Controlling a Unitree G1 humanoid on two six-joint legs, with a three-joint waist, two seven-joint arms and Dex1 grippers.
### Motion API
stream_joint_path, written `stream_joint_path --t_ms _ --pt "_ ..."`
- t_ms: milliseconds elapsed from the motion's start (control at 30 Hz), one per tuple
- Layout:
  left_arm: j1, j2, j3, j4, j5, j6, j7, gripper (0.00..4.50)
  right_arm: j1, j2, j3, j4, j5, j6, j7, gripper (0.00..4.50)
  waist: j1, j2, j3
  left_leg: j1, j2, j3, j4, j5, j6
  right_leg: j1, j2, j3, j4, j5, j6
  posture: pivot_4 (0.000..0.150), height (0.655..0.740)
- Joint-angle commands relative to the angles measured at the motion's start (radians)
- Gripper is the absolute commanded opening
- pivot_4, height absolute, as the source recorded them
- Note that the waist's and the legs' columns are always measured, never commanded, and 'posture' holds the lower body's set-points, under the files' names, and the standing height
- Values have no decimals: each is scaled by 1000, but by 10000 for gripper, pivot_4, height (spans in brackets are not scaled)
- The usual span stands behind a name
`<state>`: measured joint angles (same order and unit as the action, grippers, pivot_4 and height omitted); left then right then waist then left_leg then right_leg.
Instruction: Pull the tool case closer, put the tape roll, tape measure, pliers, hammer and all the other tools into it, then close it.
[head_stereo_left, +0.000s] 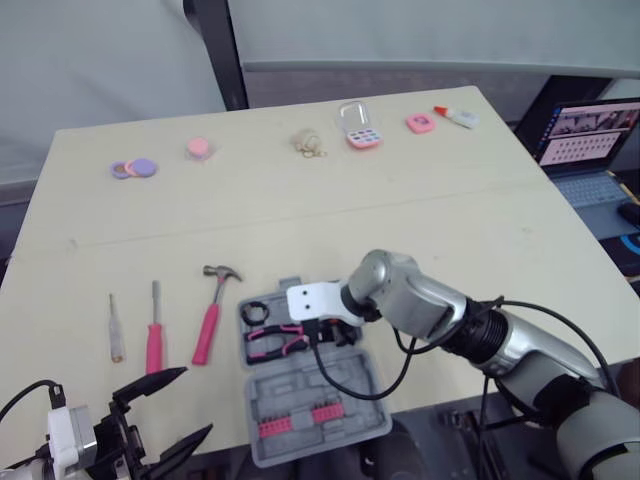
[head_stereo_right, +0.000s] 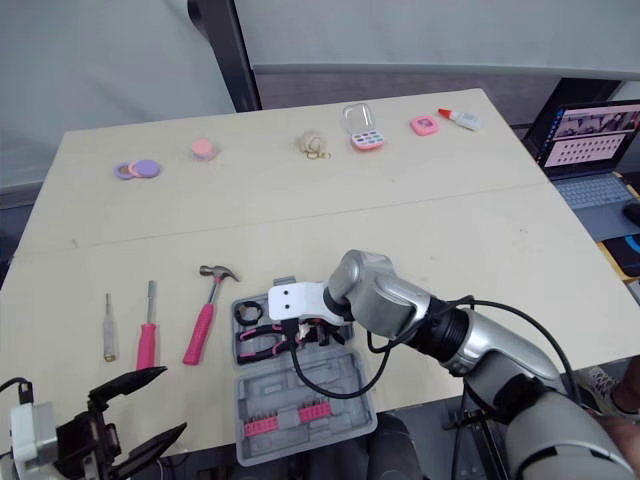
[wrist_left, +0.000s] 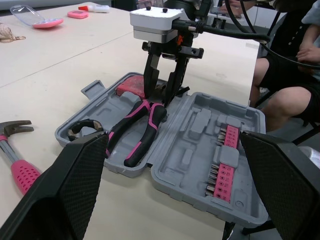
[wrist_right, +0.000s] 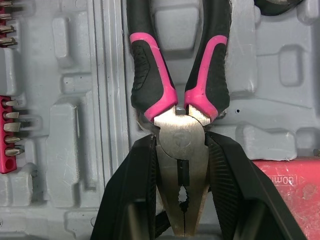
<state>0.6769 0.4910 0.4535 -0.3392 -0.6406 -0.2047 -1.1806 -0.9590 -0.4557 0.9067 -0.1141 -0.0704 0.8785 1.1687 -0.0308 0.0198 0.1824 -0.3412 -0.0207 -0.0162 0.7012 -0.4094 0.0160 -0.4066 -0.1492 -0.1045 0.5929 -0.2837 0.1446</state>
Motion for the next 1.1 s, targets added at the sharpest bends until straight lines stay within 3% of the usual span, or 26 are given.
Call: stream_joint_path --t_ms 33,67,333,433,633,1100 --pt "5 10 6 -14 -1 -1 3 45000 -8 -4 -37 -57 23 12 28 33154 0 0 0 0 0 0 0 0 0 0 0 0 0 0 0 1500 7400" --pt "3 11 6 -13 -1 0 3 45000 -14 -11 -50 -68 33 17 37 37754 0 0 0 0 0 0 0 0 0 0 0 0 0 0 0 1500 7400" --pt "-13 14 0 -9 1 3 5 45000 22 -25 -203 -126 145 60 30 37754 1 0 0 0 0 0 0 0 0 0 0 0 0 0 0 1500 7400" --pt "-21 12 -4 -11 4 5 10 45000 98 -20 -267 -129 181 19 4 29696 2 -1 -1 0 0 0 0 0 0 0 0 0 0 0 0 1500 7400" --pt "-35 19 -8 -8 4 11 11 45000 229 15 -373 -131 266 -33 -35 168 3 -1 -1 0 0 1 1 0 0 0 0 0 1 0 0 1500 7400" --pt "-65 42 -11 -6 5 28 16 45000 373 88 -406 74 259 -309 -78 168 2 -2 -1 1 -1 1 1 0 0 1 0 0 1 0 0 1500 7400"
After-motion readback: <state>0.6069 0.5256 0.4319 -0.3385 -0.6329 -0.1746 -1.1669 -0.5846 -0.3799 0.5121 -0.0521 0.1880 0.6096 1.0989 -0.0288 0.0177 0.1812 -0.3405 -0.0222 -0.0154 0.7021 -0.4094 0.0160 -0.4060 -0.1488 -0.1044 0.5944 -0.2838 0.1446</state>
